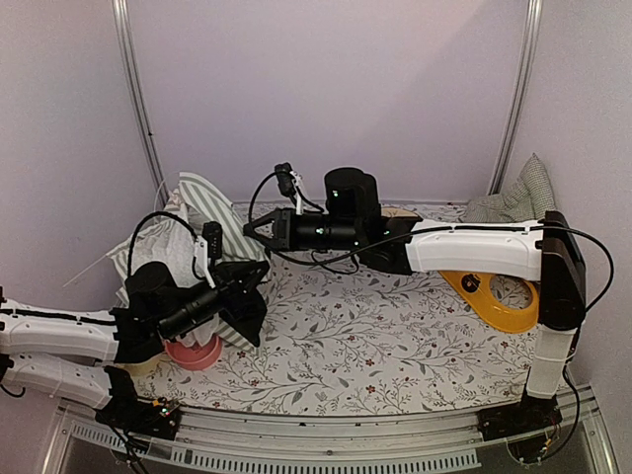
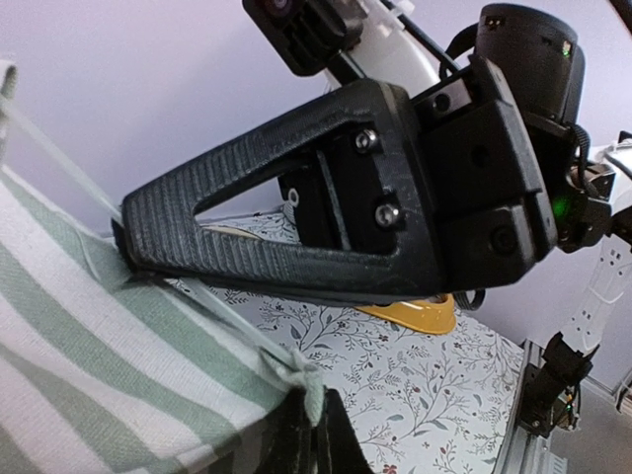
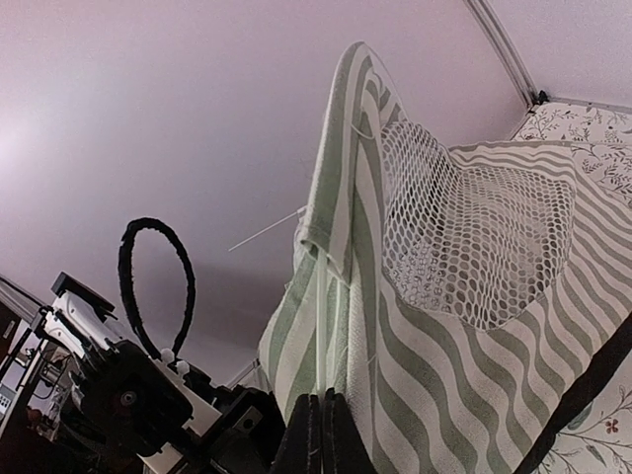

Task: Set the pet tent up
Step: Insert the tent pole into the pole socket of the pet tent.

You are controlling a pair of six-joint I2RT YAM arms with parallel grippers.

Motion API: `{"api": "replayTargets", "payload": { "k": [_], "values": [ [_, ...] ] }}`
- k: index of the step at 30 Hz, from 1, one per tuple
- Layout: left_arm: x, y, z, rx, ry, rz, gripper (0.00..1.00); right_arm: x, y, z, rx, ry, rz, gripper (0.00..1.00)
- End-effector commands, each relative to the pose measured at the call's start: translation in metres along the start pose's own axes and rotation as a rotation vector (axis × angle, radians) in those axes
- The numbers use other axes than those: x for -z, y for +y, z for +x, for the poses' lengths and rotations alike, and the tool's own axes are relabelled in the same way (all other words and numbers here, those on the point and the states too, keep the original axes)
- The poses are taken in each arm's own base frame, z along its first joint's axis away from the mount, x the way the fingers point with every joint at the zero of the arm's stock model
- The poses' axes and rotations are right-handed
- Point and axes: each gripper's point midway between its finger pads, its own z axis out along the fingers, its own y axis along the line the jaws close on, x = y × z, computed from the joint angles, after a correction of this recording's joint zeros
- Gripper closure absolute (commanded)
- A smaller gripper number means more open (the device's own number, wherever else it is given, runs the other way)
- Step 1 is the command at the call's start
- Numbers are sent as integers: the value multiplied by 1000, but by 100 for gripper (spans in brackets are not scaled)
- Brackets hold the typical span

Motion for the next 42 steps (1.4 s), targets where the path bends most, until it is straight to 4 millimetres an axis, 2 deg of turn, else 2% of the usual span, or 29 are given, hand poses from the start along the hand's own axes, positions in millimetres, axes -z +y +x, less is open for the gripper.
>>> {"api": "replayTargets", "payload": {
  "k": [1, 5, 11, 15, 19, 22, 25, 29, 33, 39, 42],
  "values": [
    [-4, -20, -11, 10, -17, 100, 100, -5, -8, -5, 19, -33, 38, 100],
    [-3, -23, -19, 35, -38, 121, 100, -5, -14, 4, 18, -12, 47, 100],
    [-4, -28, -27, 66, -41, 165, 100, -3, -13, 4, 26, -15, 48, 100],
    [-4, -23, -34, 103, -42, 159, 100, -3, -18, 17, 29, 21, 43, 100],
    [-7, -14, -39, 163, -32, 143, 96, -3, -24, 29, 14, 46, 53, 100],
    [-13, -7, -35, 201, 3, 116, 91, -3, -26, 31, 14, 48, 62, 100],
    [-15, -9, -34, 219, 17, 137, 83, -3, -27, 30, 17, 47, 68, 100],
    [-12, -7, -36, 239, 18, 128, 70, -5, -31, 33, 12, 55, 72, 100],
    [-2, 9, -37, 274, 20, 33, 64, -1, -42, 33, -1, 60, 87, 100],
    [12, 25, -41, 291, 35, -58, 62, 0, -48, 30, 3, 63, 83, 100],
    [15, 34, -40, 295, 63, -114, 64, -4, -47, 31, 3, 72, 69, 100]
  ]
}}
